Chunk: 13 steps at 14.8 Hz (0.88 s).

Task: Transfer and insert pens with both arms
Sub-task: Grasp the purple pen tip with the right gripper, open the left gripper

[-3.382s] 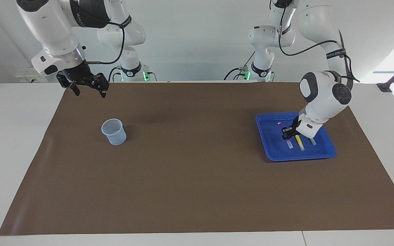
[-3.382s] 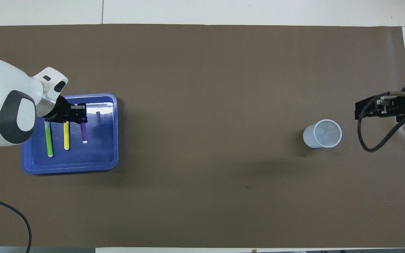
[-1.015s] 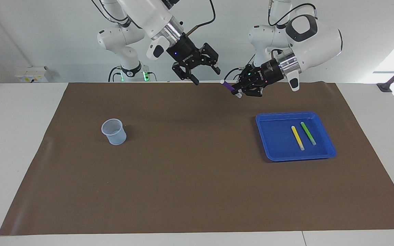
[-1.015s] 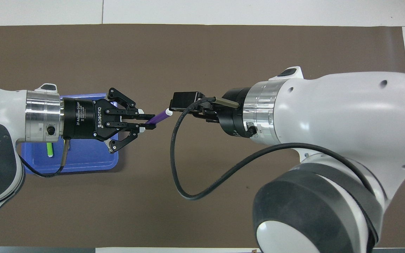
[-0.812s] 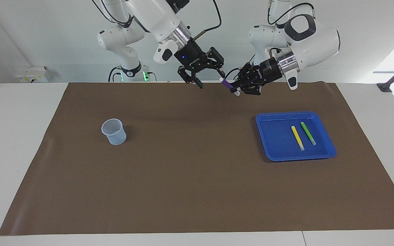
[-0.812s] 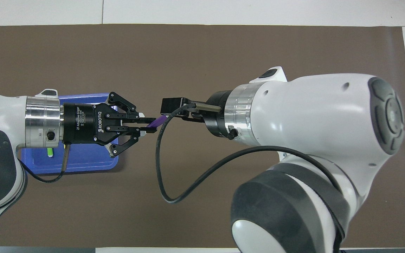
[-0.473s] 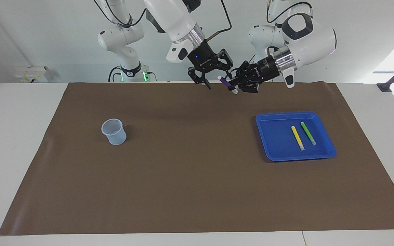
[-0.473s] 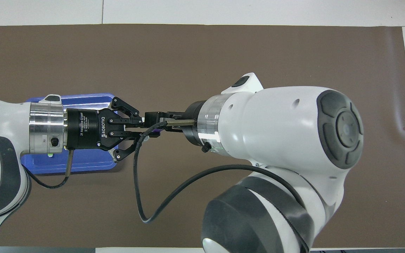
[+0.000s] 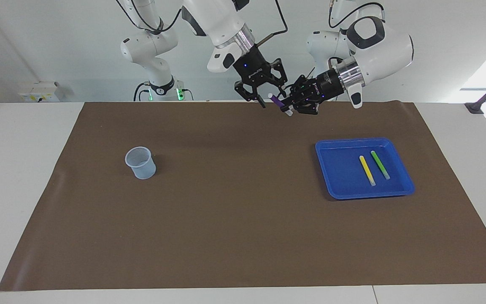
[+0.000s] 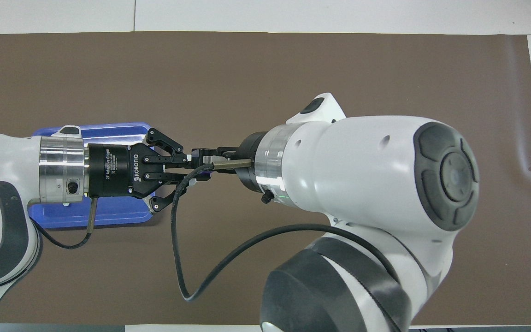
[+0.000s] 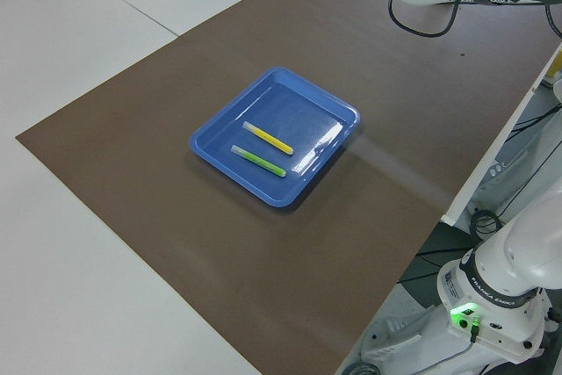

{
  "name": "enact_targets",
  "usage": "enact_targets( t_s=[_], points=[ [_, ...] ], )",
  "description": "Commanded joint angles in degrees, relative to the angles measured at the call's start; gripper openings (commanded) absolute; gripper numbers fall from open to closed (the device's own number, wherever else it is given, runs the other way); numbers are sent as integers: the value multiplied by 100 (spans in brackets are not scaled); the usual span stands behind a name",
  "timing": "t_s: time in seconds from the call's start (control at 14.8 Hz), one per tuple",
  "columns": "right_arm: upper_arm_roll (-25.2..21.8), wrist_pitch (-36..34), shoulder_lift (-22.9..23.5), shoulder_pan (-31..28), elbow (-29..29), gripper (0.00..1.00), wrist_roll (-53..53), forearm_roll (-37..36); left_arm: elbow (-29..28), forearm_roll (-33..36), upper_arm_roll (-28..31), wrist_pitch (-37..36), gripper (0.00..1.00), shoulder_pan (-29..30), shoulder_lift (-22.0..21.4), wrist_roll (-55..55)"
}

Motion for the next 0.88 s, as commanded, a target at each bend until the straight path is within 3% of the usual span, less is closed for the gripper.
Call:
enact_targets(
  t_s=[0.0, 0.14, 0.54, 0.61, 0.68, 0.81],
  points=[
    [-16, -64, 85, 15, 153, 28, -76, -109, -270, -148, 49, 224, 0, -91, -237, -16],
    [-25, -55, 85, 6, 162, 0, -67, -109, -287, -148, 49, 233, 0, -99, -237, -16],
    [-25, -29, 85, 15, 153, 0, -67, -101, -296, -148, 49, 304, 0, -99, -246, -16],
    [-25, -38, 85, 6, 153, 0, -67, -101, -296, -148, 57, 304, 17, -91, -238, -16],
    [-25, -46, 85, 6, 153, 0, -67, -101, -296, -148, 58, 304, 95, -91, -246, -16],
    [-25, -46, 94, -20, 153, 0, -67, -109, -287, -139, 66, 295, 100, -91, -246, -16]
  ],
)
